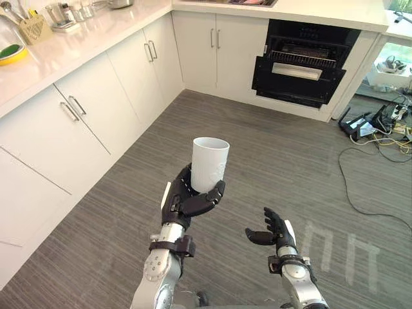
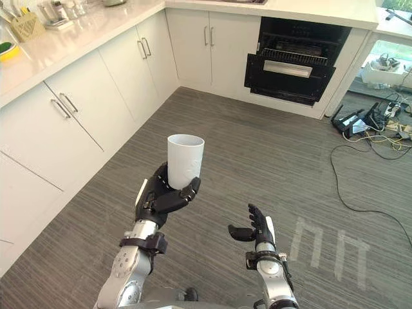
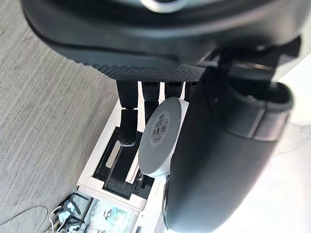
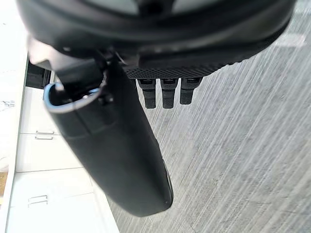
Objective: Walk over to the sink, pick up the cup, carry it to the dishwasher, place the cup inside the dishwasher, then close the dishwasher door
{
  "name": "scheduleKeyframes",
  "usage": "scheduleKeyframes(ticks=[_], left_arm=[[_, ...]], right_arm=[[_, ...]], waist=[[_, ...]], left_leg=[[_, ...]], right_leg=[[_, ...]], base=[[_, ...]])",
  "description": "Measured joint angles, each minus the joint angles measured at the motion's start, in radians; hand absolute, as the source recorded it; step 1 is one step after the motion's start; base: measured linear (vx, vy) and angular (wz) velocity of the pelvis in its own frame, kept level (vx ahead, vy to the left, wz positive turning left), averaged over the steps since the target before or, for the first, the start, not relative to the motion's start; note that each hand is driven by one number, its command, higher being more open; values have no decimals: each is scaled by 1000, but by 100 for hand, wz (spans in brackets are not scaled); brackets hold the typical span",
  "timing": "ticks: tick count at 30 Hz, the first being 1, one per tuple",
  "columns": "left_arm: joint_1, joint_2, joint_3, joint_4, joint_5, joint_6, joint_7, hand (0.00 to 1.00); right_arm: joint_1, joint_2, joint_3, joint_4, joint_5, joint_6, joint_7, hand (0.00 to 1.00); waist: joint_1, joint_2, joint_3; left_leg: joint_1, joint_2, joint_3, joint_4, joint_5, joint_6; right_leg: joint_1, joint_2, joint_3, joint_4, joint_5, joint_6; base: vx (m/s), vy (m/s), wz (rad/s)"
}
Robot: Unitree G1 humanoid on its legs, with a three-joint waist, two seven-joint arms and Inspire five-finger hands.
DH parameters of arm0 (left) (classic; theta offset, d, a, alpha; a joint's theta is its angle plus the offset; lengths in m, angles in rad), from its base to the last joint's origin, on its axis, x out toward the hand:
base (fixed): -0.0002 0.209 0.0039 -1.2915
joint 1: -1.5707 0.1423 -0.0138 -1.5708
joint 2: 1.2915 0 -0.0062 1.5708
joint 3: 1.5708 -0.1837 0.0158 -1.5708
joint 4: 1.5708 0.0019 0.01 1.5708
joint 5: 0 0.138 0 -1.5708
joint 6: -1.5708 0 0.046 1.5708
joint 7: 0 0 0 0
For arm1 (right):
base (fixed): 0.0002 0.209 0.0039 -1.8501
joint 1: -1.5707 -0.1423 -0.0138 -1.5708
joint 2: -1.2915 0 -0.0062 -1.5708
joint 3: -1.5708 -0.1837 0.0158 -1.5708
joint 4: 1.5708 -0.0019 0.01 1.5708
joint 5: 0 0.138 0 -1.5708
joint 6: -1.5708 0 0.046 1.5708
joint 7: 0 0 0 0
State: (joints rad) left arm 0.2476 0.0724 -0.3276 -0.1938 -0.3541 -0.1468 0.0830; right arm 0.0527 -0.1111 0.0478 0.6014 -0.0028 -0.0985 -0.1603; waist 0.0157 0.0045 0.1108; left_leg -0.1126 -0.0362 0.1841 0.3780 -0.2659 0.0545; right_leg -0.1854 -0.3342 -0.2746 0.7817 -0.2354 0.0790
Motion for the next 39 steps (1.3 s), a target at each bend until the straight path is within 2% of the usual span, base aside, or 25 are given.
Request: scheduleKeyframes(ticks=[2, 5, 7, 8, 10, 11, 12, 14, 15, 16, 17, 18, 19, 22, 23, 25, 26, 27, 30, 32, 33, 34, 36, 37, 39], left_arm=[[-2, 12, -13, -3, 1, 0, 0, 30], [-2, 28, -18, -3, 3, -2, 2, 30], [-4, 28, -22, -3, 3, -1, 2, 30], [-9, 28, -26, -3, 3, -1, 2, 30], [-11, 28, -32, -1, 3, -2, 2, 30], [-14, 22, -43, 17, 3, -3, -1, 30], [-10, 9, -50, 36, 3, -2, 0, 30], [-13, 9, -51, 39, 3, -1, -1, 30], [-14, 1, -52, 38, 2, 1, -4, 30], [-11, -5, -51, 36, 2, 1, -8, 30], [-5, -9, -52, 26, 2, 1, -12, 30], [-4, -10, -52, 20, 2, 1, -16, 30], [6, -15, -52, -13, 2, 1, -23, 30], [16, -22, -48, -45, 2, -1, -40, 30], [17, -22, -44, -44, 2, -2, -44, 30], [20, -22, -31, -40, 3, -1, -45, 30], [25, -20, -20, -36, 3, -1, -45, 30], [35, -15, -5, -35, 3, -1, -44, 30], [36, -12, 30, -32, 3, 0, -30, 30], [38, -4, 32, -31, 3, 1, -18, 30], [38, 9, 28, -30, 3, 1, -16, 30], [38, 19, 21, -29, 4, 1, -16, 30], [39, 38, 7, -29, 14, 1, -15, 30], [38, 44, -2, -29, 20, 1, -14, 30], [36, 50, -18, -29, 21, 0, -14, 30]], right_arm=[[11, 8, 0, 3, 0, 6, 5, 90], [47, 16, 1, -2, -1, 7, 8, 90], [50, 16, 0, -2, 0, 7, 10, 90], [53, 16, 1, -3, 0, 7, 11, 90], [70, 16, 2, -15, 0, 7, 14, 90], [95, 4, 5, -29, 0, 7, 14, 90], [97, -9, 8, -29, 0, 10, 15, 90], [98, -14, 21, -50, 0, 12, 20, 90], [123, -14, 32, -103, 1, 12, 21, 90], [150, -14, 41, -154, 4, 12, 20, 90], [180, -8, 54, -214, 10, 6, 19, 90], [189, -6, 54, -237, 10, 5, 18, 90], [196, -1, 54, -281, 11, -4, 12, 90], [186, -2, 52, -290, 11, -6, 7, 90], [180, -2, 52, -276, 11, -6, 7, 90], [154, -4, 47, -219, 11, -7, 9, 90], [137, -5, 43, -169, 11, -5, 9, 90], [130, 1, 45, -136, 11, -1, 8, 90], [129, 11, 53, -131, 10, 7, 13, 90], [114, 18, 53, -122, 9, 7, 14, 90], [97, 25, 52, -106, 8, 7, 17, 90], [93, 30, 52, -99, 8, 7, 17, 90], [89, 40, 55, -94, 3, 7, 20, 90], [87, 41, 66, -95, -1, 7, 23, 90], [85, 41, 76, -98, -1, 7, 26, 90]], waist=[[-10, -10, 8], [-31, -6, 8], [-36, -2, 11], [-49, 2, 14], [-62, -4, 10], [-67, 9, 7], [-52, 46, -2], [-53, 51, -2], [-54, 56, 2], [-50, 57, 7], [-30, 53, 12], [-26, 54, 12], [-9, 51, 15], [12, 59, 10], [21, 57, 11], [21, 56, 11], [28, 54, 12], [32, 52, 9], [26, 36, 12], [25, 18, 19], [19, 3, 20], [15, -2, 17], [8, -4, 16], [5, -5, 15], [-12, -8, 13]], left_leg=[[45, -4, -32, -28, -6, 9], [124, 12, -103, -107, -6, 9], [158, 17, -129, -138, -11, 0], [176, 25, -158, -142, -22, -13], [197, 29, -191, -135, -51, -58], [218, 38, -214, -107, -87, -80], [217, 85, -214, -69, -95, -102], [196, 109, -205, 14, -73, -142], [142, 132, -198, 175, -42, -178], [91, 154, -192, 329, 14, -181], [27, 199, -146, 512, 38, -173], [-4, 220, -126, 572, 26, -165], [-79, 251, -87, 628, -14, -131], [-174, 239, -88, 528, -71, -108], [-200, 209, -95, 416, -76, -104], [-234, 158, -110, 191, -37, -120], [-226, 139, -99, 105, 90, -117], [-201, 116, -71, 92, 128, -74], [-219, 90, -27, 197, 53, 3], [-158, 65, 6, 177, 7, 13], [-107, 45, 21, 156, -10, 25], [-81, 38, 23, 142, -22, 34], [-3, 34, 25, 98, -48, 38], [56, 33, 24, 46, -60, 31], [119, 38, 23, -12, -64, 23]], right_leg=[[-68, 25, 104, 135, 50, -12], [-165, 156, 173, 81, -50, -34], [-214, 198, 176, -8, -55, -41], [-245, 238, 194, -94, -48, -39], [-249, 283, 235, -274, 39, -35], [-232, 286, 235, -271, 167, -44], [-201, 311, 202, -274, 147, -67], [-159, 324, 174, -294, 124, -82], [-98, 338, 150, -328, 116, -94], [-42, 348, 142, -359, 108, -103], [36, 360, 142, -403, 96, -110], [66, 364, 141, -422, 93, -111], [113, 366, 146, -448, 63, -122], [150, 362, 162, -454, 19, -125], [165, 347, 173, -456, -1, -118], [179, 317, 190, -460, -27, -89], [185, 299, 220, -458, -47, -68], [201, 286, 271, -457, -65, -49], [204, 246, 345, -431, -69, 2], [164, 226, 376, -281, -77, 34], [110, 206, 386, -120, -58, 102], [77, 197, 385, -34, -42, 129], [-2, 194, 352, 138, -55, 93], [-57, 194, 311, 178, -78, 49], [-145, 204, 251, 161, -107, -2]], base=[[256, 107, 52], [331, 44, 59], [401, -21, 50], [479, -84, 80], [438, -114, 94], [481, -127, 70], [488, -132, 52], [453, -153, 32], [418, -169, 44], [431, -164, 31], [318, -110, 11], [331, -105, 1], [178, -43, 2], [198, 56, -7], [208, 164, -18], [287, 266, -26], [428, 346, -46], [414, 296, -40], [410, 309, -24], [375, 257, -33], [365, 211, -27], [362, 166, -15], [360, 109, -11], [415, 50, -14], [395, -5, -5]])
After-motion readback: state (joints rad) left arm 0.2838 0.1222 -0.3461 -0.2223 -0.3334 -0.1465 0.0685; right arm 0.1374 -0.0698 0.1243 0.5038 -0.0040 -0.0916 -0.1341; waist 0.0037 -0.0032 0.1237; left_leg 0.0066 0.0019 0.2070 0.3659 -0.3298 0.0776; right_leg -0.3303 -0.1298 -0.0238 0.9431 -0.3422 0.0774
